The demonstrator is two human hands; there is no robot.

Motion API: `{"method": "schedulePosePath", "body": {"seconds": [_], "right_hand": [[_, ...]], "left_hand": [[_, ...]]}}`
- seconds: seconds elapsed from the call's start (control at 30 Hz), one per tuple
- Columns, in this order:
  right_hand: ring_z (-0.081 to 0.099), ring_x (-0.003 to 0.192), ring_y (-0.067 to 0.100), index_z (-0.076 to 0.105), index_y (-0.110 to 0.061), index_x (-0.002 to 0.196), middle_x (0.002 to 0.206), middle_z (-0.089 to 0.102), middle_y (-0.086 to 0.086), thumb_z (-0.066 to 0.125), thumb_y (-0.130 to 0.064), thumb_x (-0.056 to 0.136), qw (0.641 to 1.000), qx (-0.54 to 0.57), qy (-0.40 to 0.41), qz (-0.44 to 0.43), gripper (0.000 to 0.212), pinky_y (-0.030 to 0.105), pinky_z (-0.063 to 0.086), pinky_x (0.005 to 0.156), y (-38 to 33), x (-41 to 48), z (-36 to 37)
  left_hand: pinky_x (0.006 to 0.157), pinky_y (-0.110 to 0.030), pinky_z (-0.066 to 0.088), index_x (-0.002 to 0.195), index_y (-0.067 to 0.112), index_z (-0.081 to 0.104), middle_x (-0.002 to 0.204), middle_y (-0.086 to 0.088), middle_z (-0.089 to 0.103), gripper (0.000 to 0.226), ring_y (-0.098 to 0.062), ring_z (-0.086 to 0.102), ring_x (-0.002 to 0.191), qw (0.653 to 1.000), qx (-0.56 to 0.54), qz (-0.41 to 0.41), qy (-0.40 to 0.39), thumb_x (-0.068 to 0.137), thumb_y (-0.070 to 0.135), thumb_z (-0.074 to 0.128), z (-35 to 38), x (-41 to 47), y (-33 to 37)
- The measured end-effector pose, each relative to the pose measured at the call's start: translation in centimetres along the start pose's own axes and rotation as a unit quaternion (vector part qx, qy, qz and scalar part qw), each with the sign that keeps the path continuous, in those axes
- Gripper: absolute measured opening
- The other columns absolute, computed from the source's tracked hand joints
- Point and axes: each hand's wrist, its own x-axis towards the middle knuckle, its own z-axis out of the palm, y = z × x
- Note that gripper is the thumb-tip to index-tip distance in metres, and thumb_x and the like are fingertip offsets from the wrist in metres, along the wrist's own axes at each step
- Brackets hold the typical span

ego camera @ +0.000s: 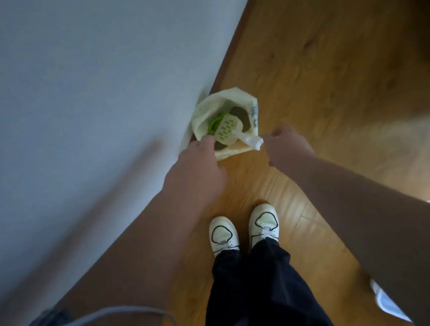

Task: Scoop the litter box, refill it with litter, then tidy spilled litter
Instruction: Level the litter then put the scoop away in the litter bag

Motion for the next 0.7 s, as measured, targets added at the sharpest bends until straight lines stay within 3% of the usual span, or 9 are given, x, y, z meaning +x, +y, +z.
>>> {"method": "schedulePosePath", "body": {"seconds": [0.07, 0.17, 0.3, 0.4, 0.6, 0.67, 0.7], "right_hand": [[0.069, 0.084, 0.023, 0.05, -0.019, 0.128, 0.097, 0.066, 0.003, 0.043, -0.036, 0.096, 1.0, 0.014, 0.0, -0.006, 0.037, 0.039, 0.06, 0.074, -1.0, -4.9, -3.8], [0.068, 0.08, 0.019, 0.052, -0.023, 0.128, 0.1, 0.068, 0.0, 0.044, -0.039, 0.096, 0.999, 0.011, 0.007, -0.043, 0.037, 0.031, 0.052, 0.061, -2.7, -14.0, -10.3], [0.062, 0.068, 0.012, 0.051, -0.027, 0.126, 0.1, 0.065, -0.006, 0.043, -0.038, 0.098, 0.994, -0.003, 0.033, -0.101, 0.03, 0.024, 0.04, 0.05, -3.9, -28.1, -18.5], [0.061, 0.068, 0.011, 0.051, -0.029, 0.128, 0.098, 0.061, -0.008, 0.043, -0.034, 0.1, 0.988, 0.019, 0.073, -0.133, 0.029, 0.022, 0.04, 0.048, -3.8, -37.4, -23.0], [0.056, 0.08, -0.006, 0.052, -0.027, 0.133, 0.12, 0.06, -0.011, 0.047, -0.028, 0.1, 0.965, 0.056, 0.173, -0.187, 0.034, 0.008, 0.039, 0.053, -2.2, -49.9, -27.5], [0.054, 0.096, -0.006, 0.049, -0.026, 0.137, 0.129, 0.055, -0.011, 0.048, -0.026, 0.1, 0.954, 0.036, 0.212, -0.21, 0.037, 0.003, 0.039, 0.069, -1.2, -52.6, -28.6], [0.052, 0.112, 0.001, 0.047, -0.025, 0.139, 0.134, 0.053, -0.01, 0.048, -0.026, 0.1, 0.947, 0.016, 0.231, -0.223, 0.039, 0.006, 0.036, 0.083, -0.6, -53.6, -29.0]], "left_hand": [[0.082, -0.045, 0.053, 0.136, 0.023, 0.042, 0.118, -0.002, 0.055, 0.045, -0.023, 0.057, 0.104, 1.0, 0.009, 0.001, 0.008, 0.092, 0.027, 0.049, -3.8, -3.7, 2.2], [0.083, -0.046, 0.053, 0.138, 0.021, 0.042, 0.12, -0.004, 0.055, 0.045, -0.025, 0.057, 0.105, 0.999, 0.022, 0.027, 0.028, 0.093, 0.027, 0.048, -9.9, -10.7, 6.0], [0.085, -0.047, 0.053, 0.14, 0.02, 0.041, 0.124, -0.004, 0.056, 0.047, -0.026, 0.056, 0.108, 0.996, 0.025, 0.072, 0.052, 0.095, 0.027, 0.047, -16.8, -20.6, 10.6], [0.083, -0.043, 0.055, 0.136, 0.023, 0.044, 0.122, -0.001, 0.059, 0.042, -0.021, 0.058, 0.103, 0.99, 0.01, 0.111, 0.081, 0.095, 0.027, 0.051, -20.5, -27.2, 13.5], [0.096, -0.035, 0.049, 0.146, 0.023, 0.037, 0.141, 0.0, 0.051, 0.051, -0.019, 0.054, 0.121, 0.971, 0.036, 0.201, 0.127, 0.098, 0.028, 0.051, -25.1, -36.5, 18.4], [0.101, -0.036, 0.047, 0.149, 0.024, 0.032, 0.148, 0.0, 0.045, 0.053, -0.02, 0.05, 0.128, 0.965, 0.049, 0.22, 0.135, 0.099, 0.03, 0.048, -26.0, -38.3, 19.9], [0.104, -0.037, 0.046, 0.15, 0.024, 0.031, 0.15, 0.0, 0.043, 0.054, -0.02, 0.048, 0.13, 0.96, 0.057, 0.234, 0.141, 0.099, 0.03, 0.047, -26.3, -39.1, 20.6]]}}
